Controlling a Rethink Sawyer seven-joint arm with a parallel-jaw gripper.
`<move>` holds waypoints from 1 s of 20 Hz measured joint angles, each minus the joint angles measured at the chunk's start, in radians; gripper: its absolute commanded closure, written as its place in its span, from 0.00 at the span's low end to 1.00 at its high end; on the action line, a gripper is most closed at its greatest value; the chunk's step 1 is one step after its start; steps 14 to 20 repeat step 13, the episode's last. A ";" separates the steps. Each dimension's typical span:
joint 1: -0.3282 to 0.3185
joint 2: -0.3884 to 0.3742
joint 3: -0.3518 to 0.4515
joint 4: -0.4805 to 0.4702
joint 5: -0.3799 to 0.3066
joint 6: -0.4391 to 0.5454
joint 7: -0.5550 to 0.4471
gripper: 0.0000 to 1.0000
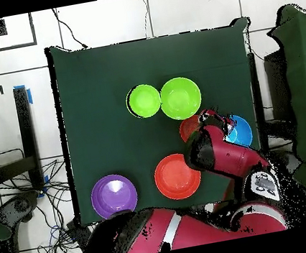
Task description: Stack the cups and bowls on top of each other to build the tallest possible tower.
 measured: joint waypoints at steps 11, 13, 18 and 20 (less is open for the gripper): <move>-0.010 0.040 0.000 0.000 0.004 0.000 0.000 0.00; -0.017 0.043 0.000 0.000 0.004 0.000 0.000 0.00; -0.017 0.043 0.000 0.000 0.004 0.000 0.000 0.00; -0.017 0.043 0.000 0.000 0.004 0.000 0.000 0.00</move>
